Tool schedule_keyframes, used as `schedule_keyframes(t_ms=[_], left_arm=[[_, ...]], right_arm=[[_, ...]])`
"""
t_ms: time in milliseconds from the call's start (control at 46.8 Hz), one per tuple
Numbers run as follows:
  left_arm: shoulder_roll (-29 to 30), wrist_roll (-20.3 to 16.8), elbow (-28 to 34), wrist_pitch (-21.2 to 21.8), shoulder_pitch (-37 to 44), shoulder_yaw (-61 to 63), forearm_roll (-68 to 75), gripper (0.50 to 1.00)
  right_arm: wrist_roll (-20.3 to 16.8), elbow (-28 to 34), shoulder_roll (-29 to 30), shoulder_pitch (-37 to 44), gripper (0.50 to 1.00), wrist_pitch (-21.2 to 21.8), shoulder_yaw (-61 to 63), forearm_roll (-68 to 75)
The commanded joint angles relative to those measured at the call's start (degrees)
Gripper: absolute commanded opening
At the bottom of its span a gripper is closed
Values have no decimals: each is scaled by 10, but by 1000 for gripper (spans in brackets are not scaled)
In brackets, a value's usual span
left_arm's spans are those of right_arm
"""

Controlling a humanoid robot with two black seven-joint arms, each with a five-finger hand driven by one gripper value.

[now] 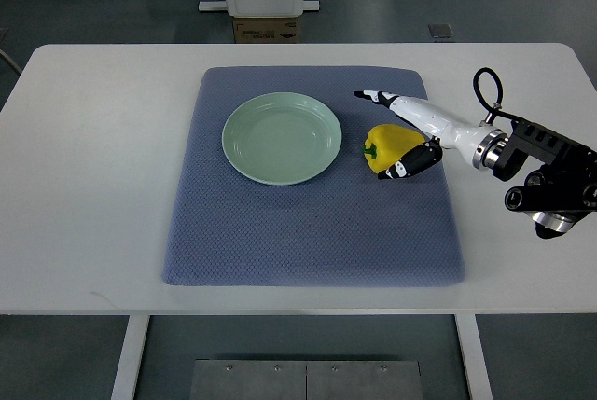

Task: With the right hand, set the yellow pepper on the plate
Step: 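Close the right hand's fingers around the yellow pepper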

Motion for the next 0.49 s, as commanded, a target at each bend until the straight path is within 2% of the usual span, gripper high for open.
schedule_keyframes(t_ms=[0,192,470], left_arm=[[0,0,0,0,0,0,0,1000],[0,0,0,0,0,0,0,1000],[0,0,0,0,0,0,0,1000]], right_arm=[[-7,-16,15,3,995,1,-14,2],[-8,-59,46,5,998,15,-59,2],[-8,-91,53,4,995,37,-65,2]])
